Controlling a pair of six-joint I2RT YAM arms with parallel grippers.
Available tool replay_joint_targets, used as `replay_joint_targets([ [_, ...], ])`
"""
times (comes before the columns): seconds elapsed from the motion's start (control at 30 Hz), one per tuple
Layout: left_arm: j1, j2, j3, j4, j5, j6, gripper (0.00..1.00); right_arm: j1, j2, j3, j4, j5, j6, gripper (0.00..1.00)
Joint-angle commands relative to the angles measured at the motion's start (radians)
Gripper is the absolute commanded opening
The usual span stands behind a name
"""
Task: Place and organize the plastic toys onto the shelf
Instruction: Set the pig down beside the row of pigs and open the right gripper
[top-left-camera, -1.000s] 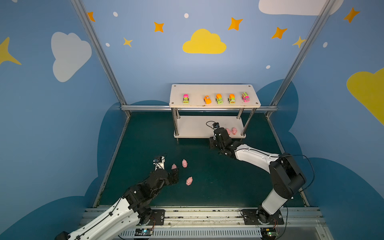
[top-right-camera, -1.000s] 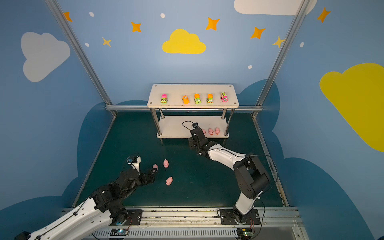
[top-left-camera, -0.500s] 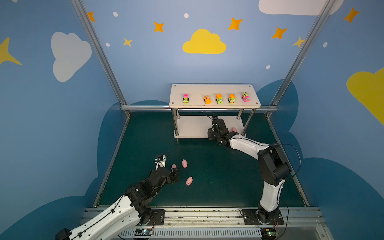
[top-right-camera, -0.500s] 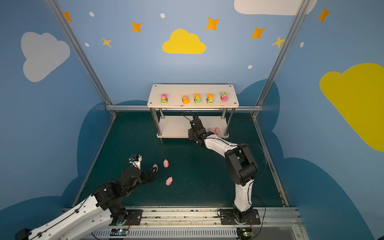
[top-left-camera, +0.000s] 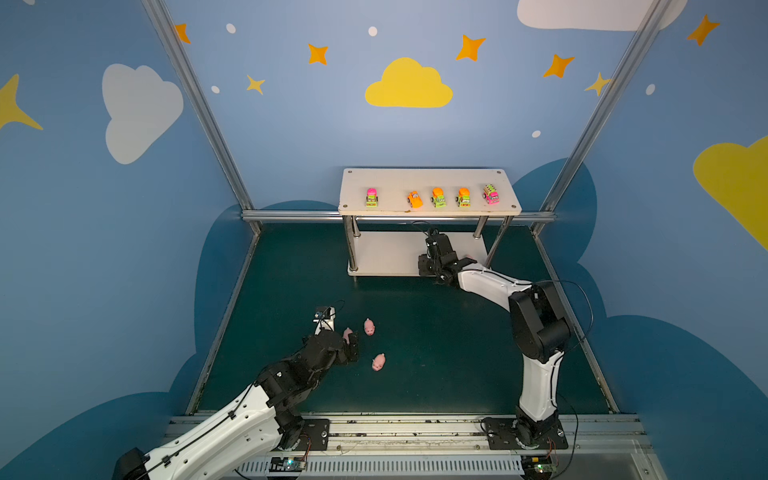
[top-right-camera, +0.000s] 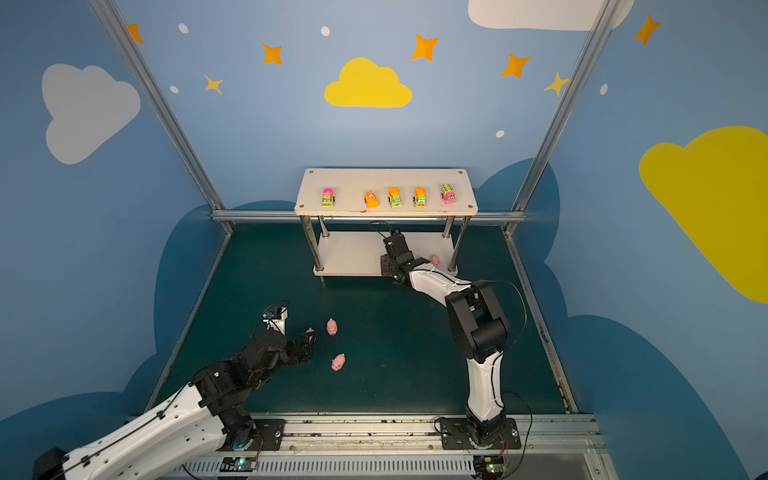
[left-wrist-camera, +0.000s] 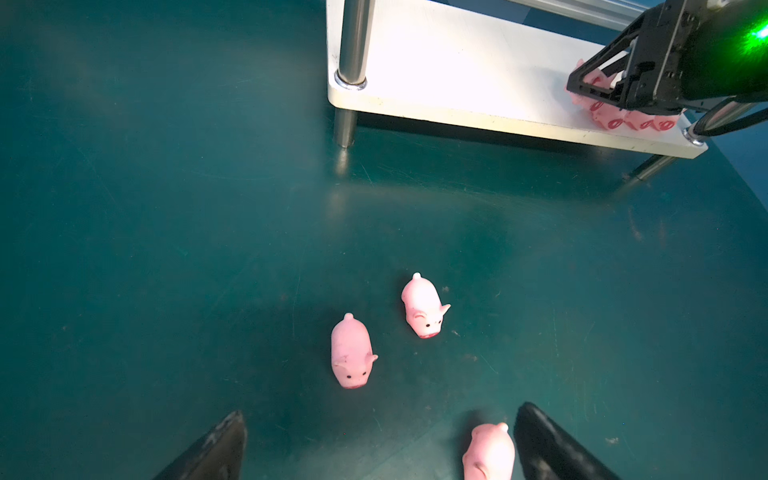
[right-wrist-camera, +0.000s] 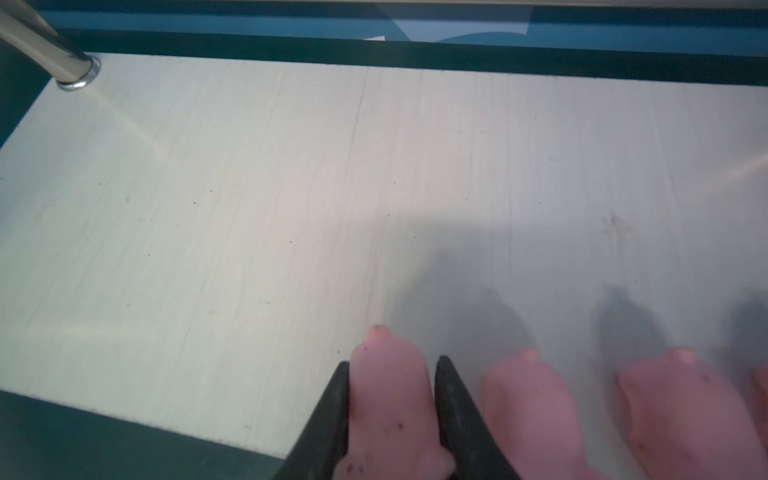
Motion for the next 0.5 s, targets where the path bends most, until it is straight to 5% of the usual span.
replay_joint_targets([
  [0.0,0.006,0.003,0.018,0.016,-0.006,0.017,1.00,-0.009,0.025,0.029,-0.013,-0.008,0.007,0.31],
  [0.47,0.014,0.012,0.018,0.029,0.001,0.021,1.00,-0.015,0.048,0.048,-0.025,-0.011,0.025,0.40],
])
